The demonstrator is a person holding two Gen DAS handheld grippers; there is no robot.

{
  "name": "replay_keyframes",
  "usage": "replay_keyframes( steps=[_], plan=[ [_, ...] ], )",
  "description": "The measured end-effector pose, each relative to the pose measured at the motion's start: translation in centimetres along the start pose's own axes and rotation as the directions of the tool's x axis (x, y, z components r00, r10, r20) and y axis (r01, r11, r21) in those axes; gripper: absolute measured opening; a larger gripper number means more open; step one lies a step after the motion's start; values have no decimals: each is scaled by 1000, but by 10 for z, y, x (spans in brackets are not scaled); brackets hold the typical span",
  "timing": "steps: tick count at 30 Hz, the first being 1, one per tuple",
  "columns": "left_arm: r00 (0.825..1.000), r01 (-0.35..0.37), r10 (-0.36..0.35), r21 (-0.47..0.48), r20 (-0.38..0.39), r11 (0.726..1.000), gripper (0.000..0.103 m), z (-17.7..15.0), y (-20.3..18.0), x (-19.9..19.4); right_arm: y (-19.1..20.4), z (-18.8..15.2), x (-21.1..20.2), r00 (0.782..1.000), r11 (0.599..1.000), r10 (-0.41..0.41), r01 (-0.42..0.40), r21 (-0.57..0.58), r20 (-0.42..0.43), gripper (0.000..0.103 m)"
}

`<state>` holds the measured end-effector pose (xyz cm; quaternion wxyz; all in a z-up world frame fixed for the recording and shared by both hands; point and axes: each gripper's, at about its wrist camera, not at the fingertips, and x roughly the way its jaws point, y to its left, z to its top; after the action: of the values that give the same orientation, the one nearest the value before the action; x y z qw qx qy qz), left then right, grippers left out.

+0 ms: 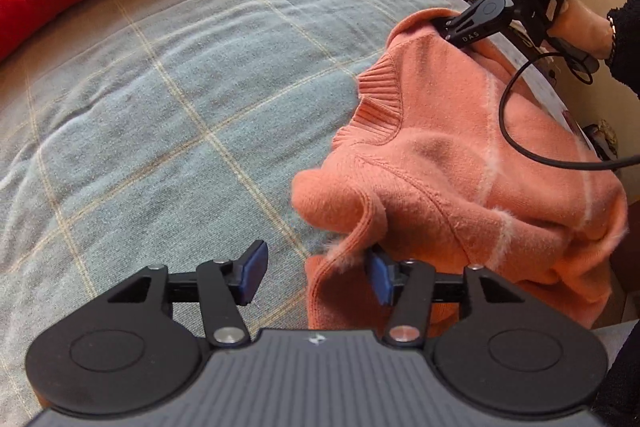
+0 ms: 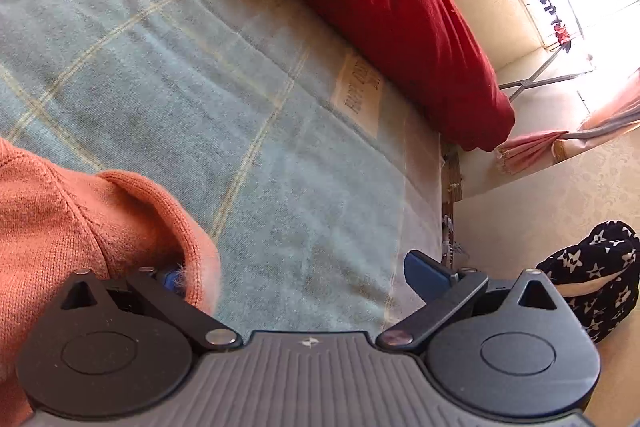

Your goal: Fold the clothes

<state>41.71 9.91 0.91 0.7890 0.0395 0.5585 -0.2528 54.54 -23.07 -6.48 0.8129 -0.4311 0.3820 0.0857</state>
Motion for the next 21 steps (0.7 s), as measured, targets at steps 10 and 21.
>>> replay_keyframes(
  steps=[10,21],
  plan=[
    [998,27,-22,-98,55,995,53,20,4,8,-15,27,32,996,997,72,-71,15,-43,102],
    [993,118,-113,-201,38,972,53,-2,6,11,-30,34,-82,870,861,493,-492,128,29,103]
  ],
)
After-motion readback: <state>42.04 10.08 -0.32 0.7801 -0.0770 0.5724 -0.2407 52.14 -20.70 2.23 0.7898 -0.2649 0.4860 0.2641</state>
